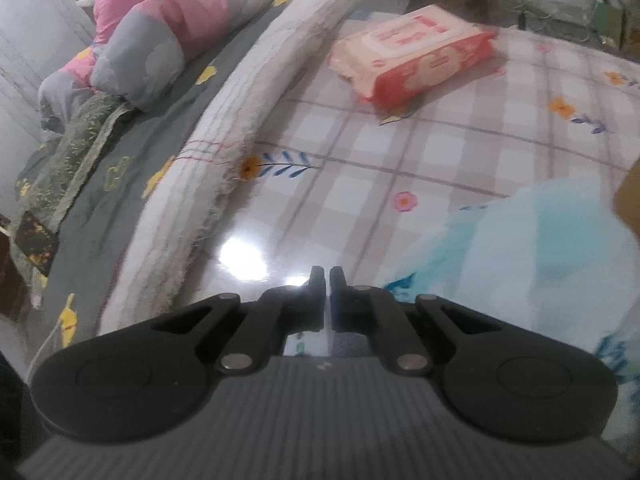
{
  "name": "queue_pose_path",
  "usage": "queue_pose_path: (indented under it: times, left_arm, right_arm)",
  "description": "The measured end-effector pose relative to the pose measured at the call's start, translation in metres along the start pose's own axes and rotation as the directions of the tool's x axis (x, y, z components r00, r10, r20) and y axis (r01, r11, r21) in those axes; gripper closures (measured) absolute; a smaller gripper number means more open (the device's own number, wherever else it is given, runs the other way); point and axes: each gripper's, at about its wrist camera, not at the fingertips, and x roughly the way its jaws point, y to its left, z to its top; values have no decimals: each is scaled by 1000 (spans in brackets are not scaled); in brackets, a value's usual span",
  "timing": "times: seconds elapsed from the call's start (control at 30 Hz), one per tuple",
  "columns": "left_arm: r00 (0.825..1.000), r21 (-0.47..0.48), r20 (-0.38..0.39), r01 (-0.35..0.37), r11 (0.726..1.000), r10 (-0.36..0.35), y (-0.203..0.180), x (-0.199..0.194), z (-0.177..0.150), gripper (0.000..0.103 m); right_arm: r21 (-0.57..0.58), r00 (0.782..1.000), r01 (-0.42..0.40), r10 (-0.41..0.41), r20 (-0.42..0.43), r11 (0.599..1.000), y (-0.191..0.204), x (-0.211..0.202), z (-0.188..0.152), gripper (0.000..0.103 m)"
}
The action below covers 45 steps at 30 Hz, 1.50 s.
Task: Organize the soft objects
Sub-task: 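Close the right gripper on the white yogurt cup beside the bag, then lift the yogurt cup with the right gripper and carry it to the box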
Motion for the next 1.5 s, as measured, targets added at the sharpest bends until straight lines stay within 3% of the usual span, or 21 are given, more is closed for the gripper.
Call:
queue_pose_path:
  times: [0.07, 0.2, 0.33, 0.37, 0.6, 1.0, 1.23, 1.5]
  left_arm:
    - [1000, 25, 6, -5, 1000, 5, -4, -4, -3, 81]
    - [999, 56, 12, -35, 998, 35, -5, -13, -9, 74]
    - [997, 73, -2, -76, 994, 77, -1, -15, -12, 41]
    - [996, 75, -12, -92, 993, 94, 0, -14, -13, 40]
    - [983, 106, -102, -143, 984, 154, 0, 12, -11, 40]
    - [985, -29, -153, -83, 996, 78, 16, 39, -5, 44]
    - [988, -80, -126, -100, 992, 89, 20, 32, -1, 56]
    - [988, -60, -91, -131, 990, 125, 16, 15, 6, 56]
  right_arm:
    - [11, 1000, 8, -8, -2, 1000, -8, -2, -1, 101]
    - [39, 1000, -7, 8, -3, 999, -19, -4, -3, 98]
    - [75, 998, -56, 56, -1, 996, -26, -3, -6, 96]
    - [78, 998, -67, 68, -6, 995, -27, -2, -6, 94]
    - [82, 996, -81, 85, -37, 993, -27, 8, -8, 86]
    - [142, 988, -142, 148, -37, 980, -38, 13, -10, 83]
    - [150, 985, -162, 169, -36, 975, -37, 11, -12, 82]
    - [136, 980, -195, 198, -12, 971, -26, 2, -11, 82]
